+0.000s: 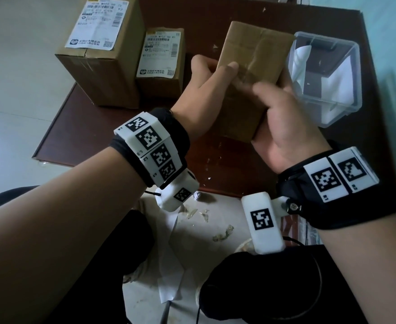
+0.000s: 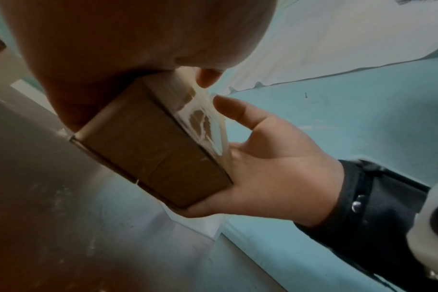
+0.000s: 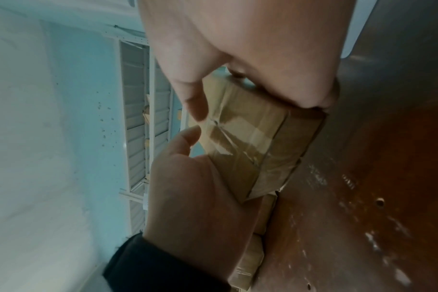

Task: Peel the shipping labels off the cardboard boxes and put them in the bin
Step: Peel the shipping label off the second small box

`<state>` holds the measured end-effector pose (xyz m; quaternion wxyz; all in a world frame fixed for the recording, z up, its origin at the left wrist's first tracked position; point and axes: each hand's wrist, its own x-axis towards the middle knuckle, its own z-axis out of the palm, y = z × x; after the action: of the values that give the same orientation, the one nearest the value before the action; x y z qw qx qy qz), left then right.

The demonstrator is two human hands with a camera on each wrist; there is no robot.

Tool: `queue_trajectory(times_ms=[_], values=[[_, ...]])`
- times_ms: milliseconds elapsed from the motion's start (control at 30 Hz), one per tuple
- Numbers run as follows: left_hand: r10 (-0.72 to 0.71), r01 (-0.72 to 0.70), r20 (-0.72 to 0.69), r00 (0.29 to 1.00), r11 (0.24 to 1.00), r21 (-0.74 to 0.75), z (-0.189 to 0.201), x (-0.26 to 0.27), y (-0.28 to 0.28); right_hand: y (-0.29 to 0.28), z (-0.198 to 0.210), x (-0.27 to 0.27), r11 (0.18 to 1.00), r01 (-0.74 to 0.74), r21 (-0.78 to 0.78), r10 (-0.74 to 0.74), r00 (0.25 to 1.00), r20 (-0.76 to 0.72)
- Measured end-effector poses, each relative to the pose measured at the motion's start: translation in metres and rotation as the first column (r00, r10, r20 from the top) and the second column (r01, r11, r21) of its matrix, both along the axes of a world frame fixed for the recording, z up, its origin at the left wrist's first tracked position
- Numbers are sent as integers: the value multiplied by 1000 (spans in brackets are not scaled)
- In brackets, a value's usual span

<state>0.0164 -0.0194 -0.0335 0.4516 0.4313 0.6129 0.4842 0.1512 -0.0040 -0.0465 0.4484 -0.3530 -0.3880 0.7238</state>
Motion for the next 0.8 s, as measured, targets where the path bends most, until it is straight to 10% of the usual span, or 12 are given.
queue_trajectory(times_ms=[800], values=[[-49, 40, -116, 992, 996, -74, 0, -7, 1, -7, -13, -8, 997, 38, -71, -34, 998, 48]])
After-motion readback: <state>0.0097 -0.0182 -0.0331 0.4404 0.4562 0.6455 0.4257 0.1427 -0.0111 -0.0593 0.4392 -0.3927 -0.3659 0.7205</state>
